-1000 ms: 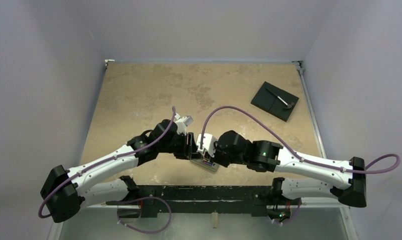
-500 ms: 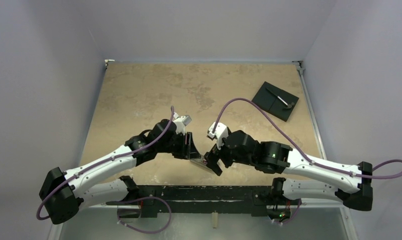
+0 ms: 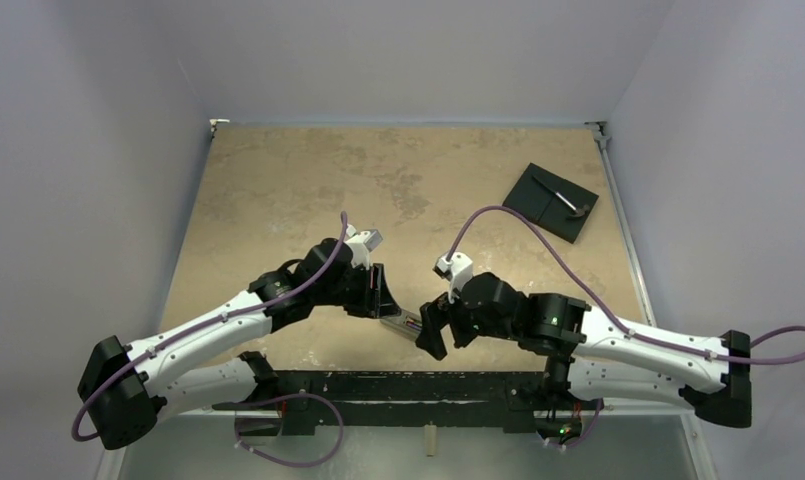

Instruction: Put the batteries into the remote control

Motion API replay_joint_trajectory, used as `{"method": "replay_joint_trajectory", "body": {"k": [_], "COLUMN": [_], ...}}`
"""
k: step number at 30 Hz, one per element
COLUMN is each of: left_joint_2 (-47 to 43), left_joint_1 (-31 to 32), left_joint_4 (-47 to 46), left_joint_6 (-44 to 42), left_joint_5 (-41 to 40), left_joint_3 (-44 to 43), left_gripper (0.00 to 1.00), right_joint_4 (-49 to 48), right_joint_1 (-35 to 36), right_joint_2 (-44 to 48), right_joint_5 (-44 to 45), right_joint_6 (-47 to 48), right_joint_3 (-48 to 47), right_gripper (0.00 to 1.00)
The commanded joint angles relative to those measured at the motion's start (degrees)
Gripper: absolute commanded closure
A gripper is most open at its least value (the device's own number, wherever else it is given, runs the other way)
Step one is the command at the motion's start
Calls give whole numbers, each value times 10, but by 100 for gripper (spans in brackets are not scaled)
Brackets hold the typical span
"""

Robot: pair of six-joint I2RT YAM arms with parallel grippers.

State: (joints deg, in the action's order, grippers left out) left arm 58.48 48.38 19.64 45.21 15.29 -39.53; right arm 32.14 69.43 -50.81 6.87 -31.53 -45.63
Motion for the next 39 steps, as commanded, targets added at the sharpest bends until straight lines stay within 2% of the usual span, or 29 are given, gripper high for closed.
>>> {"method": "replay_joint_trajectory", "body": {"k": [1,7,16,24,30,34,39], "left_joint_2": [-12,-29,-67,-94,-118,-132,-145], "left_joint_1": [-3,-3,-3,-3,-3,-3,-3], "left_joint_4": [-1,10,57,82,96,104,113], "left_joint_6": [-11,-10,-9,-24,-45,-53,-61], "left_joint_5": [-8,-22,-98,-123,-124,-118,-111], "left_joint_3": [-18,-14,-22,-35,-32,-29,-29], "left_gripper": [61,61,61,61,61,61,61], "right_joint_4": [21,81,166,254,266,297,316], "right_joint_1": [24,108,281,408,454,461,463], "right_joint_2": [-16,-58,-150,-280,-373,-423,-453], "right_joint_5": [10,54,139,184,191,198,186], "right_joint_6": [-105,-235,-427,-618,-717,-773,-823], "right_joint_3": [-1,-25,-73,-144,-182,-213,-220], "right_gripper": [9,18,18,19,23,29,31]}}
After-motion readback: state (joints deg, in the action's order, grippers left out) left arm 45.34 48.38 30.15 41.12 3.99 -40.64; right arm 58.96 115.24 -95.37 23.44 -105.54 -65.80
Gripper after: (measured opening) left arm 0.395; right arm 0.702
